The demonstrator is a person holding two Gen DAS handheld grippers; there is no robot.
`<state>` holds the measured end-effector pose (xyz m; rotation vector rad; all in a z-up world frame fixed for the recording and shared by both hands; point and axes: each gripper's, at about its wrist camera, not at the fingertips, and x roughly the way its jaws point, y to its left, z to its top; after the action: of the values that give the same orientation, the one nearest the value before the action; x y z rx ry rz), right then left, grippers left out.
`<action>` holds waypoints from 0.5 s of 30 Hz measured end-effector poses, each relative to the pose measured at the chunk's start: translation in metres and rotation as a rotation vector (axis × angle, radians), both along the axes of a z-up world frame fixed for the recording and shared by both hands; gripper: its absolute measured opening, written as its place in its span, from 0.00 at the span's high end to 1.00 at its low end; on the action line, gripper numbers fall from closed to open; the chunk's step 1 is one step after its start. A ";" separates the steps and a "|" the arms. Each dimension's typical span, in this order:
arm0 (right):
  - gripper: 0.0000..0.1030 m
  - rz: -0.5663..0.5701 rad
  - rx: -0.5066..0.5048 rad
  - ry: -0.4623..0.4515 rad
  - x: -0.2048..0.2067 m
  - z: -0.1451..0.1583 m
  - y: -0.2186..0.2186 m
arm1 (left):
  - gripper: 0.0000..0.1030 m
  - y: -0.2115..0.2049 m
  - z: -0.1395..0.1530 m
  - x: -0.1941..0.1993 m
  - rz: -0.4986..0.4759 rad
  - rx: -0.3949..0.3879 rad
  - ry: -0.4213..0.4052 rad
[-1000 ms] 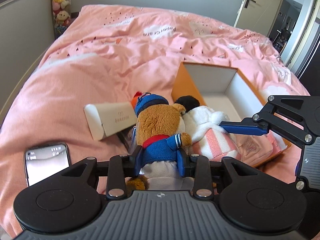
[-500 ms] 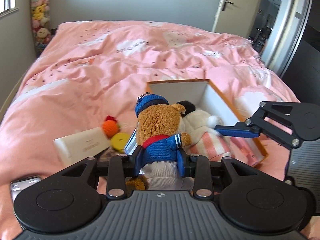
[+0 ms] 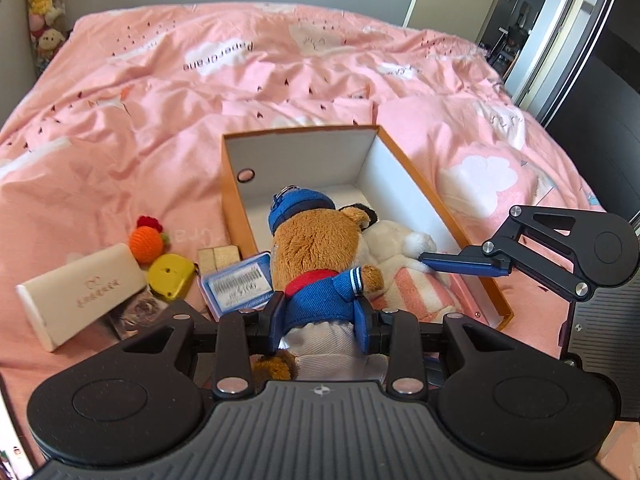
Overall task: Organize objects
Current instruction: 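Carry the bear plush and striped bunny plush over the box with both tools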
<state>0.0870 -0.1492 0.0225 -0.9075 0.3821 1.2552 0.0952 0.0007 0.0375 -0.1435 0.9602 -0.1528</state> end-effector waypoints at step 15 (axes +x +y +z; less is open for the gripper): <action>0.43 0.151 0.008 0.210 0.055 -0.024 0.000 | 0.58 -0.036 -0.018 0.026 0.011 0.148 0.093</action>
<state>0.1420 -0.1496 -0.0011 -0.8112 0.4807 1.4959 0.1207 -0.0352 0.0192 -0.0199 1.0594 -0.0654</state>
